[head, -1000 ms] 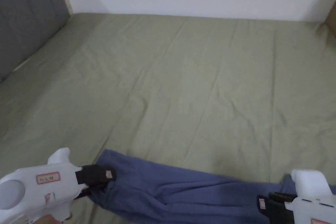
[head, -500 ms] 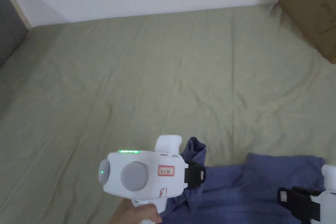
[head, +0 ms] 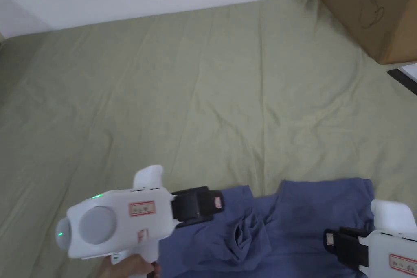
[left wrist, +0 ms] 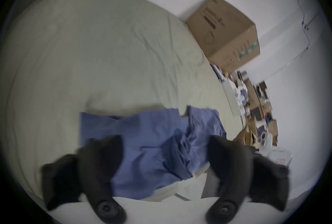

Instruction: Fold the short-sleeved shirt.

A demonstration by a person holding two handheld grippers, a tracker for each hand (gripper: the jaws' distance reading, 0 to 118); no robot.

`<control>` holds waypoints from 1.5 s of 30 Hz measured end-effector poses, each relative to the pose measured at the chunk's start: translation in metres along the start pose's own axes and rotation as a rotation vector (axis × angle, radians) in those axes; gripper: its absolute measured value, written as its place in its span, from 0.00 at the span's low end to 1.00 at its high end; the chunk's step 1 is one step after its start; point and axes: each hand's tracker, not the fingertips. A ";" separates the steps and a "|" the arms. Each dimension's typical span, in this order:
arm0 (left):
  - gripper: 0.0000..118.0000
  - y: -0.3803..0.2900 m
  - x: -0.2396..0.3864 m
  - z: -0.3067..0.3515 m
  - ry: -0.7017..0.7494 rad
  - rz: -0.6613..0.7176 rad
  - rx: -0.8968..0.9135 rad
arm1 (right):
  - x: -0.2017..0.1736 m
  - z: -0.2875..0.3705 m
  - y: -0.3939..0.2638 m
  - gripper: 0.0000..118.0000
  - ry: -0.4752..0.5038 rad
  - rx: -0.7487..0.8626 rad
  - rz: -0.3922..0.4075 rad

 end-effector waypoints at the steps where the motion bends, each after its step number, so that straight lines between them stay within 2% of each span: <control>1: 0.64 -0.001 -0.006 0.004 0.031 0.017 0.031 | -0.001 -0.002 0.001 0.00 0.004 -0.003 0.006; 2: 0.26 -0.001 -0.011 0.003 0.071 0.029 0.032 | -0.002 -0.003 0.001 0.00 0.010 -0.008 0.011; 3: 0.05 -0.002 -0.015 -0.002 0.119 0.034 0.022 | -0.004 -0.004 0.000 0.00 0.015 -0.010 0.014; 4: 0.02 -0.002 -0.018 -0.007 0.148 0.039 0.012 | -0.005 -0.005 0.000 0.00 0.020 -0.011 0.014; 13: 0.02 -0.032 0.016 -0.067 -0.040 -0.049 -0.217 | 0.006 -0.003 0.001 0.00 0.032 -0.005 0.014; 15: 0.02 -0.040 0.022 -0.085 -0.016 -0.083 -0.297 | 0.010 -0.002 -0.001 0.00 0.027 -0.009 0.010; 17: 0.01 -0.053 0.028 -0.101 0.099 -0.086 -0.328 | 0.013 -0.001 -0.004 0.00 0.022 -0.010 0.000; 22: 0.01 -0.070 0.049 -0.094 0.036 -0.196 -0.326 | 0.019 0.002 -0.009 0.00 0.022 -0.016 -0.015; 25: 0.01 -0.070 0.046 -0.087 0.037 -0.178 -0.313 | 0.017 0.000 -0.008 0.00 0.010 -0.027 -0.001; 31: 0.01 -0.056 0.031 -0.052 -0.157 -0.053 -0.248 | 0.008 0.003 -0.005 0.00 0.023 -0.018 0.009; 33: 0.05 -0.048 0.015 -0.031 -0.203 0.005 -0.200 | 0.003 0.002 -0.003 0.00 0.013 -0.021 0.033; 34: 0.12 -0.043 0.004 -0.019 -0.229 0.034 -0.182 | 0.000 0.001 -0.003 0.00 0.007 -0.024 0.043; 37: 0.62 -0.034 -0.030 0.014 -0.238 0.092 -0.100 | -0.006 -0.003 -0.002 0.00 0.004 -0.035 0.060; 38: 0.83 -0.034 -0.043 0.024 -0.218 0.099 -0.062 | -0.008 -0.004 -0.002 0.00 0.006 -0.039 0.064; 39: 0.94 -0.034 -0.055 0.032 -0.174 0.097 -0.028 | -0.011 -0.006 -0.002 0.00 0.008 -0.043 0.069; 40: 0.99 -0.034 -0.067 0.036 -0.121 0.096 -0.007 | -0.014 -0.008 -0.002 0.00 0.008 -0.049 0.076; 41: 0.99 -0.035 -0.078 0.042 -0.079 0.112 0.019 | -0.018 -0.010 -0.002 0.00 0.006 -0.056 0.084; 45: 0.99 -0.037 -0.110 0.034 -0.102 0.237 -0.040 | -0.031 -0.017 -0.003 0.00 0.009 -0.082 0.117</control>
